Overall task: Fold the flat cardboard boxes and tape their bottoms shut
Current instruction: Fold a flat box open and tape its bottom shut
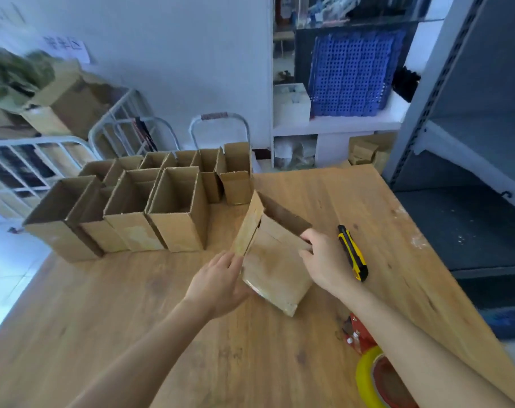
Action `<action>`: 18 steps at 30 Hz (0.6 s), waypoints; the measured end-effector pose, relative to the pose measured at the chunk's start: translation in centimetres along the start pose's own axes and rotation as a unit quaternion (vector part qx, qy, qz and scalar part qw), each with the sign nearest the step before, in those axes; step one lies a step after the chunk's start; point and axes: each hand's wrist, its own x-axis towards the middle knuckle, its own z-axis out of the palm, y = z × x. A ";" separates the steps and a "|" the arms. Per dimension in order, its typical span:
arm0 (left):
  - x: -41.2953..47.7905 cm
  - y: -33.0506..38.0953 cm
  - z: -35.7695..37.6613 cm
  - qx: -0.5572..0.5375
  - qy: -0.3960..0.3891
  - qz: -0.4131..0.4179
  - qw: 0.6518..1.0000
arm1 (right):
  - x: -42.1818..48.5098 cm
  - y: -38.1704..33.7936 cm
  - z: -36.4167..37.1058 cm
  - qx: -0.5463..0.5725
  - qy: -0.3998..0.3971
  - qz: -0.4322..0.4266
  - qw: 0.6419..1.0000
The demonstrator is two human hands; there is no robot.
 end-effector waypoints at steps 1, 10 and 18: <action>-1.2 0.0 -0.4 -0.006 0.014 -0.005 1.000 | -0.9 -0.5 -0.1 -0.020 -0.002 -0.030 0.999; -10.7 -0.6 -1.7 -0.107 0.043 -0.118 0.986 | -9.8 -1.5 1.3 -0.020 -0.093 -0.159 0.983; -15.0 -0.3 -1.6 -0.176 0.054 -0.095 0.978 | -14.8 -4.0 1.6 -0.047 -0.082 -0.196 0.976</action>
